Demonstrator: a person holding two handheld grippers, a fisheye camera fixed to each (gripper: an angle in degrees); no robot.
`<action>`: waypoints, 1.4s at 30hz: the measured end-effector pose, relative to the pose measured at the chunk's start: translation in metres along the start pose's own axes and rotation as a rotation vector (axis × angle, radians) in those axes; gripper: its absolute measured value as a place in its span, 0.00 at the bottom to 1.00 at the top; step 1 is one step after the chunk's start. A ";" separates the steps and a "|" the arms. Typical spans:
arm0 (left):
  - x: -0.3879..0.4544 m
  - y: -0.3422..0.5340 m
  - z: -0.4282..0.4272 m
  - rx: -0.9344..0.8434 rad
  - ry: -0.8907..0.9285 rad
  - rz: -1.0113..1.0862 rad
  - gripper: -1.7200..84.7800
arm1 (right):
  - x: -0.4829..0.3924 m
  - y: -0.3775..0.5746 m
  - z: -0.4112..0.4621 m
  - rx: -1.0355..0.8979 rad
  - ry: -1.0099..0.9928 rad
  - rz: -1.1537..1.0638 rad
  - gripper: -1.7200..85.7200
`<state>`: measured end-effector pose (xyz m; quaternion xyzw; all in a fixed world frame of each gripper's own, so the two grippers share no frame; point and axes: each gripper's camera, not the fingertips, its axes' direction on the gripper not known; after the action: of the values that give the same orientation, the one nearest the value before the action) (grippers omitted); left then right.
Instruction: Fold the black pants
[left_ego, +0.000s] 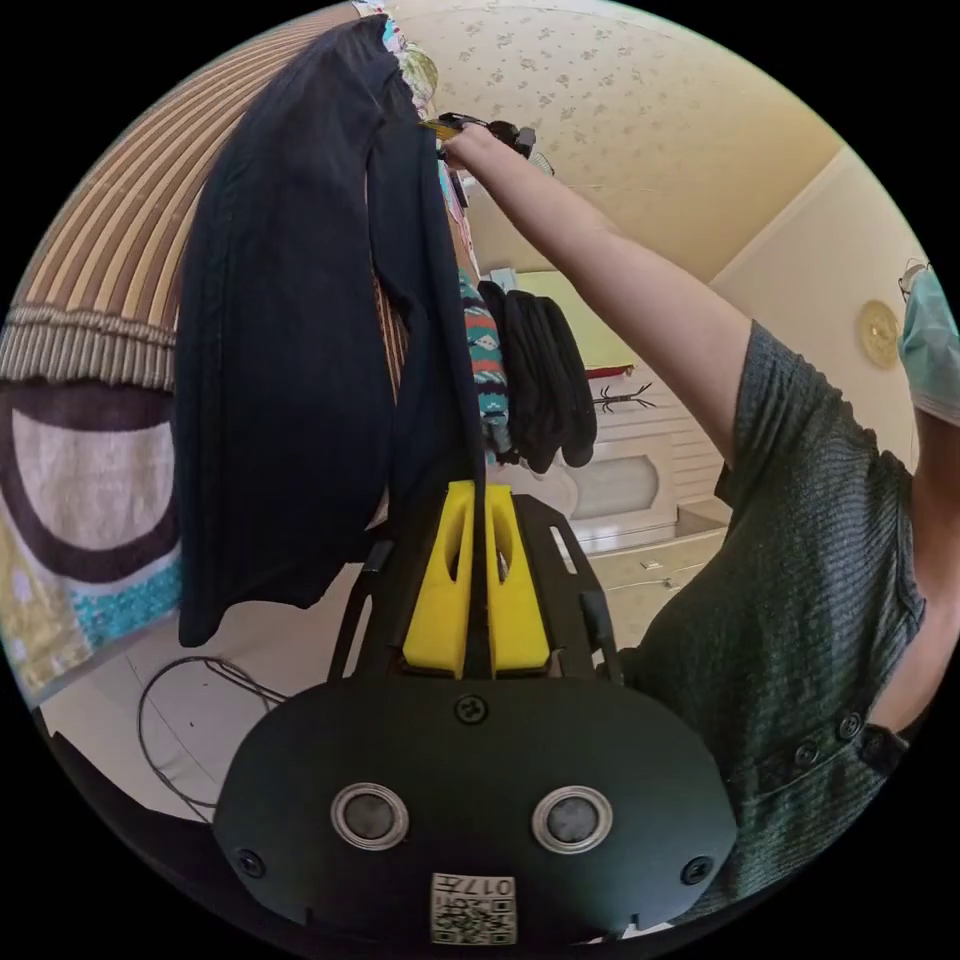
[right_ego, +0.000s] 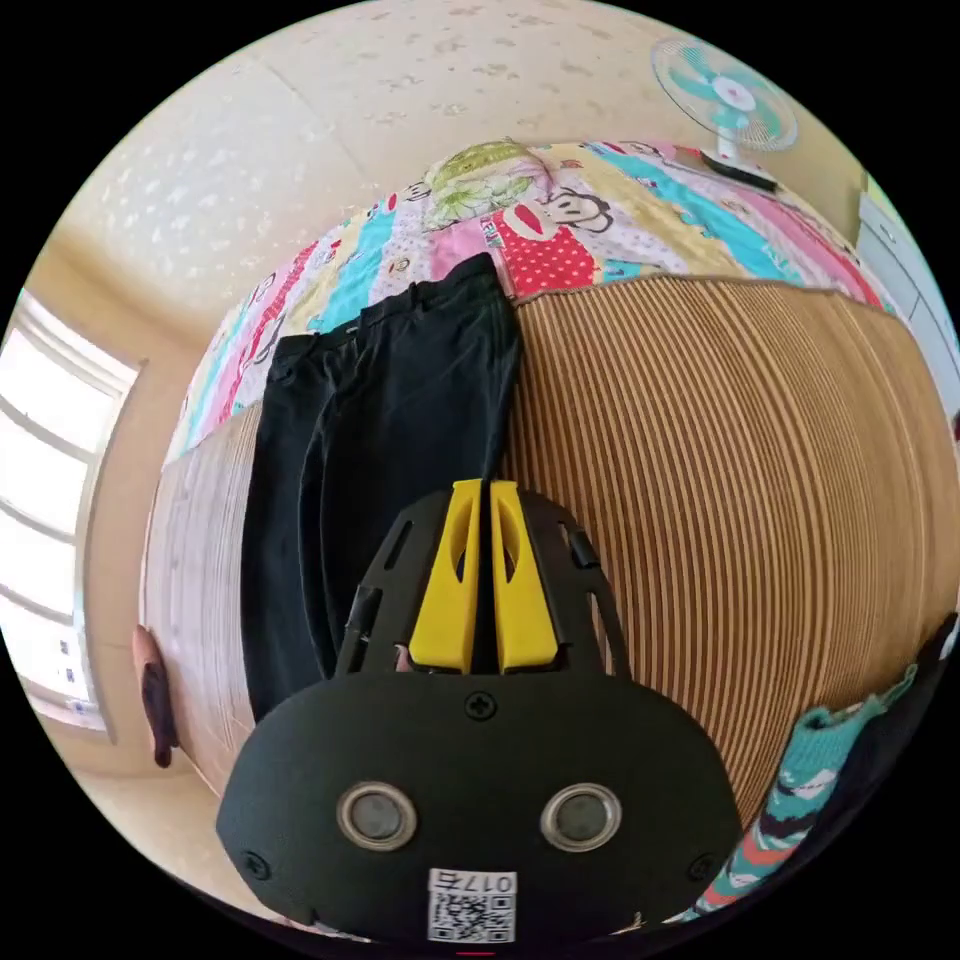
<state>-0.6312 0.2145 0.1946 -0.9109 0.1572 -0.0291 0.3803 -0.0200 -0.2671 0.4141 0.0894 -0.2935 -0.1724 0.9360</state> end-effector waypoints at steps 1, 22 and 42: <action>0.010 0.001 -0.011 0.014 -0.001 0.012 0.01 | -0.023 -0.001 -0.008 0.032 0.057 -0.058 0.04; 0.082 0.015 -0.125 0.074 -0.290 -0.051 0.03 | -0.022 0.239 -0.045 -0.112 -0.592 -0.290 0.07; 0.096 -0.002 -0.211 0.212 0.313 -0.270 0.01 | 0.123 0.486 -0.044 -0.175 -1.463 0.144 0.06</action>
<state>-0.5763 0.0416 0.3394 -0.8631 0.0868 -0.2370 0.4373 0.2310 0.1390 0.5724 -0.1430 -0.8327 -0.1490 0.5137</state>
